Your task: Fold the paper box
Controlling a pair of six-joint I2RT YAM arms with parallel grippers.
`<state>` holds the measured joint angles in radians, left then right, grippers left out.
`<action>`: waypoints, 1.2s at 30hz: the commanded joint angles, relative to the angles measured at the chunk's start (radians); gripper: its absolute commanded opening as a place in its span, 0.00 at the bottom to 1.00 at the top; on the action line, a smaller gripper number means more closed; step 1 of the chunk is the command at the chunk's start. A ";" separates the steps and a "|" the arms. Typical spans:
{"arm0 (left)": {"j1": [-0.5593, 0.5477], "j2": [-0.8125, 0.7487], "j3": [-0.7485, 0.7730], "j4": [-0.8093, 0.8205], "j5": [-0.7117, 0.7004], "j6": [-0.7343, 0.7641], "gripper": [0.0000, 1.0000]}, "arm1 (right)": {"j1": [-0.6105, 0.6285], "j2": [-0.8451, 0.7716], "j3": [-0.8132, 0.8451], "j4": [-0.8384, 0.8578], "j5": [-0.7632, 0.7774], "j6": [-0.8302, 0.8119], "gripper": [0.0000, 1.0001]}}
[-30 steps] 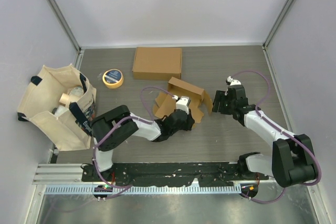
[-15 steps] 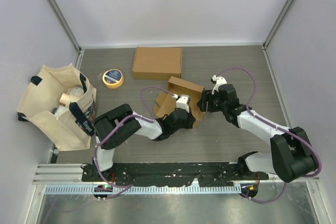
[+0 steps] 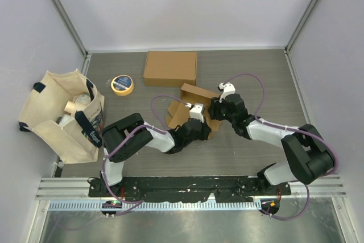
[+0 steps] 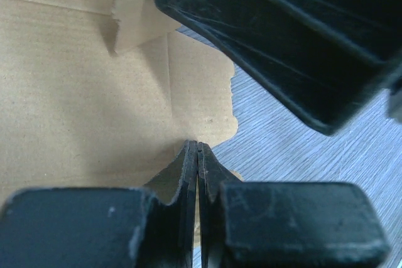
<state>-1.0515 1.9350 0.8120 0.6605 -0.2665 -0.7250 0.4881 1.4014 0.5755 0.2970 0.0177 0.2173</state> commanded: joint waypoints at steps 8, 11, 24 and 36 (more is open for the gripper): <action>0.005 -0.010 -0.068 -0.019 -0.036 0.050 0.07 | 0.109 0.171 0.043 0.186 0.407 0.100 0.41; 0.005 -0.018 -0.077 -0.013 -0.042 0.061 0.07 | 0.129 0.180 0.040 0.227 0.435 0.070 0.51; 0.005 -0.119 -0.146 0.068 -0.039 0.137 0.12 | 0.135 0.254 0.058 0.349 0.458 -0.018 0.24; 0.085 -0.693 -0.347 -0.145 -0.442 0.220 0.54 | 0.127 0.260 0.057 0.321 0.343 -0.072 0.01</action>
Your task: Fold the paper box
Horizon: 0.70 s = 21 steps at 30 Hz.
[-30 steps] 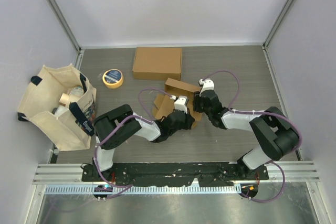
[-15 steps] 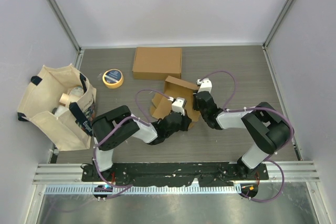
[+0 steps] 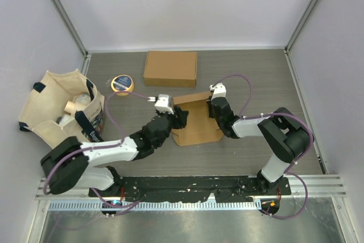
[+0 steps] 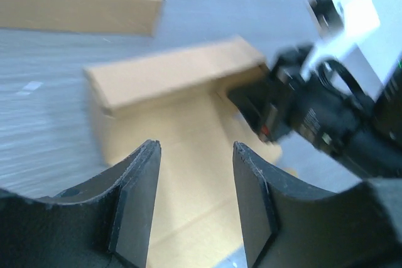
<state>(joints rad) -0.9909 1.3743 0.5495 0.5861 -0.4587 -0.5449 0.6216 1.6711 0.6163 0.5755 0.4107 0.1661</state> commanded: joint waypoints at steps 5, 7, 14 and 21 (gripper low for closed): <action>0.034 -0.224 -0.194 -0.058 -0.357 0.000 0.68 | -0.011 -0.031 -0.020 0.052 -0.104 0.004 0.01; 0.054 -0.186 -0.185 -0.087 -0.347 0.000 0.74 | -0.014 -0.033 -0.026 0.053 -0.116 0.001 0.01; 0.052 0.009 -0.082 0.001 -0.310 0.092 0.78 | -0.022 -0.031 -0.035 0.083 -0.176 -0.011 0.06; 0.060 0.192 0.021 0.078 -0.411 0.132 0.72 | -0.023 -0.017 -0.036 0.099 -0.194 -0.022 0.09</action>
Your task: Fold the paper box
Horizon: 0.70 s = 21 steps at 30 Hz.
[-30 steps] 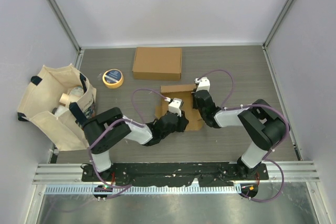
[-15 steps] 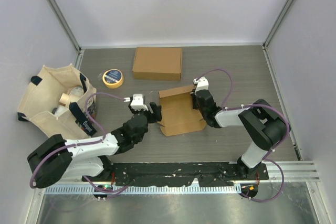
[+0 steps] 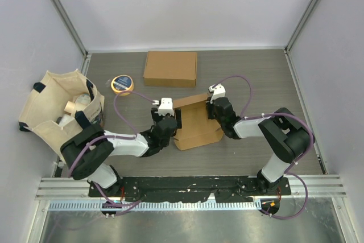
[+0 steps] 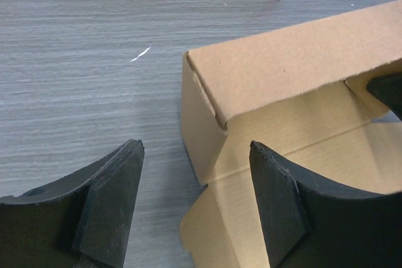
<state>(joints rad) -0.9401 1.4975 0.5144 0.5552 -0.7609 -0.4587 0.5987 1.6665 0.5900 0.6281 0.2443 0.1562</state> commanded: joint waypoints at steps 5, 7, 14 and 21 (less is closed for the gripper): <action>0.029 0.165 0.061 0.254 -0.153 0.118 0.59 | 0.000 -0.004 -0.021 0.071 -0.037 -0.014 0.09; 0.029 0.204 0.041 0.375 -0.147 0.152 0.50 | 0.000 0.002 -0.028 0.087 -0.037 -0.012 0.10; -0.005 0.265 0.013 0.581 -0.127 0.278 0.12 | 0.004 0.050 0.027 0.039 0.029 0.041 0.08; -0.051 0.270 0.018 0.620 -0.140 0.249 0.02 | 0.156 0.127 0.120 -0.105 0.535 0.209 0.01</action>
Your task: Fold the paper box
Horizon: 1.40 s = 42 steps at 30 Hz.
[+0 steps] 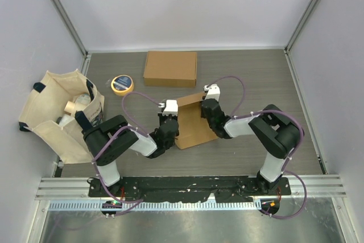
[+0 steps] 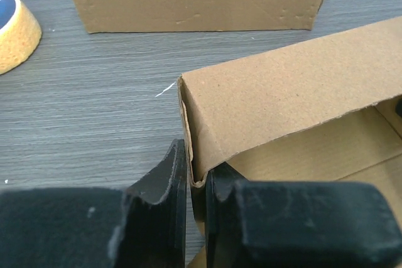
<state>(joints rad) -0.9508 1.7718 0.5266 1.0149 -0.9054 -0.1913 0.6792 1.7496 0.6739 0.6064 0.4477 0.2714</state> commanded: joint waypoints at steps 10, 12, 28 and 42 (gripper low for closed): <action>-0.040 0.046 -0.013 0.157 -0.033 -0.112 0.00 | 0.085 -0.082 -0.086 -0.058 0.247 0.057 0.33; -0.040 0.051 -0.014 0.157 -0.052 -0.114 0.00 | 0.076 -0.160 -0.088 -0.203 0.139 0.072 0.43; -0.048 0.055 -0.023 0.156 -0.050 -0.086 0.00 | -0.306 -0.770 -0.059 -0.732 -0.686 0.345 0.76; -0.059 0.046 -0.025 0.148 -0.050 -0.066 0.00 | -0.385 -0.466 -0.072 -0.309 -0.931 0.522 0.62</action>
<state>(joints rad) -1.0050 1.8263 0.5072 1.1061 -0.9318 -0.2710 0.2951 1.2778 0.6319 0.1722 -0.4198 0.7910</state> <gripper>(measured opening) 0.110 0.649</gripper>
